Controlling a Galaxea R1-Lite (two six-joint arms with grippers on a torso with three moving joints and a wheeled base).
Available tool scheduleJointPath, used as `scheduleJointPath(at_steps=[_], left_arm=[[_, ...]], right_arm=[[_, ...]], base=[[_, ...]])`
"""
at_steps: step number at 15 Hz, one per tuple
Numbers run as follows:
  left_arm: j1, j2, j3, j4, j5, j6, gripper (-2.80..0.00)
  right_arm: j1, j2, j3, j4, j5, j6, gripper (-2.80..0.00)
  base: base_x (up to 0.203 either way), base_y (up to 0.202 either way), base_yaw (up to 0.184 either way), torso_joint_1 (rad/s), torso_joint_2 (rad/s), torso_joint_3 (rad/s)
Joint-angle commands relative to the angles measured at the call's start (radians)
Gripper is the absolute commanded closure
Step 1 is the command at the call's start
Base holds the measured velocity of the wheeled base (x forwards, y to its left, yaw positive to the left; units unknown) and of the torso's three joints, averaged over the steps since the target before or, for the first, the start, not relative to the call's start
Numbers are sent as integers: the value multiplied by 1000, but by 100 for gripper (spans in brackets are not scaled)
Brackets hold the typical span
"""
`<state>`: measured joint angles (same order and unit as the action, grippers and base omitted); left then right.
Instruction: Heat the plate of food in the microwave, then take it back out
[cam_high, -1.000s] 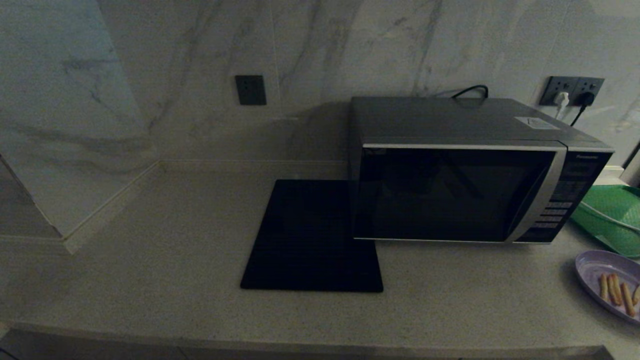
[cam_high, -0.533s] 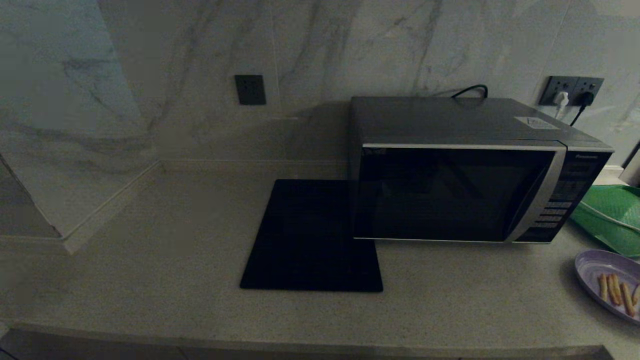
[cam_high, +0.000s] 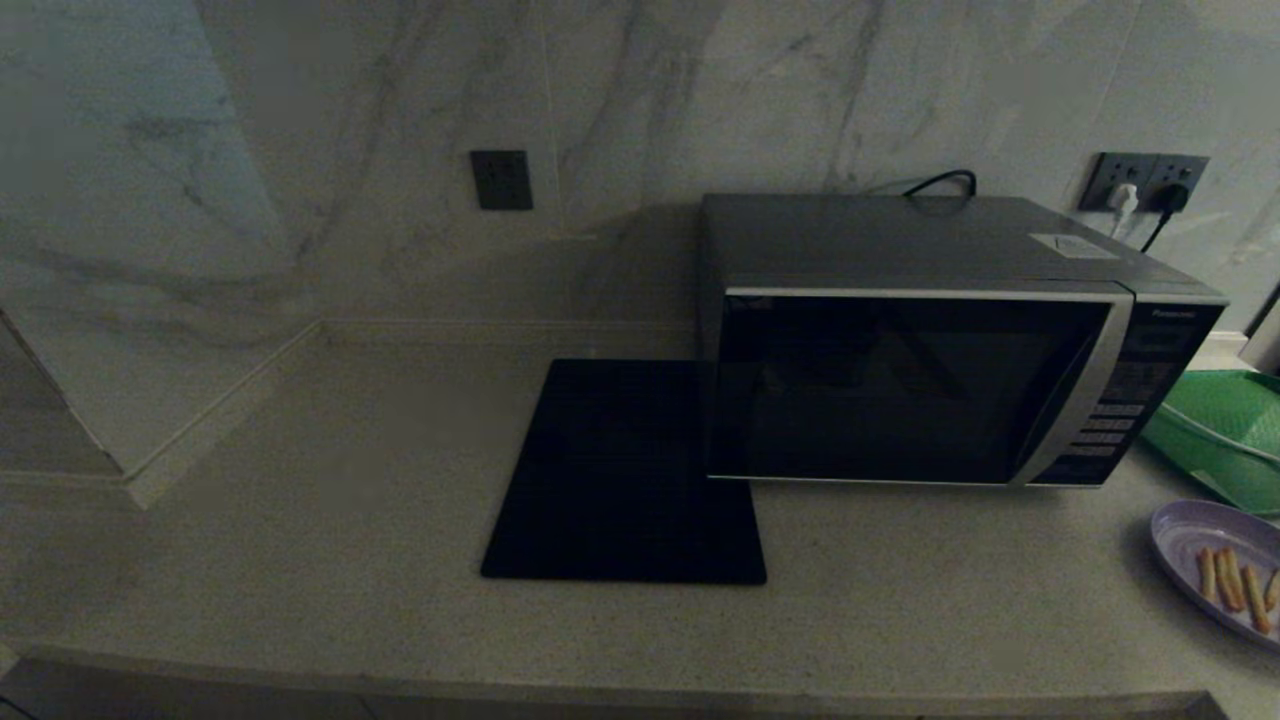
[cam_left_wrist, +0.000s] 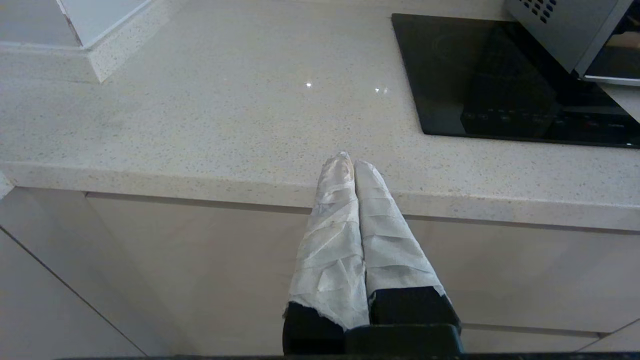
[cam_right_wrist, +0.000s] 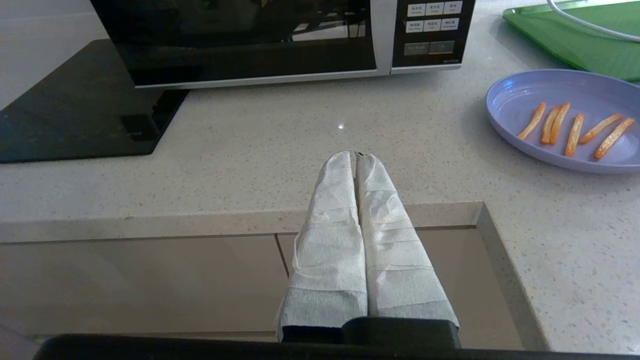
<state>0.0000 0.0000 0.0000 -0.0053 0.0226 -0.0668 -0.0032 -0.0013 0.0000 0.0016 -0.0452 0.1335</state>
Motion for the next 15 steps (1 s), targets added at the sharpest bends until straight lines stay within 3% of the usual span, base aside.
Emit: scheduleJointPath(at_steps=[1, 15], left_arm=[[0, -2, 0, -1, 0, -1, 0], [0, -2, 0, -1, 0, -1, 0]], right_arm=[[0, 1, 2, 0, -1, 0, 0], [0, 1, 2, -2, -4, 3, 0]], base=[[0, 0, 0, 0, 0, 0], [0, 0, 0, 0, 0, 0]])
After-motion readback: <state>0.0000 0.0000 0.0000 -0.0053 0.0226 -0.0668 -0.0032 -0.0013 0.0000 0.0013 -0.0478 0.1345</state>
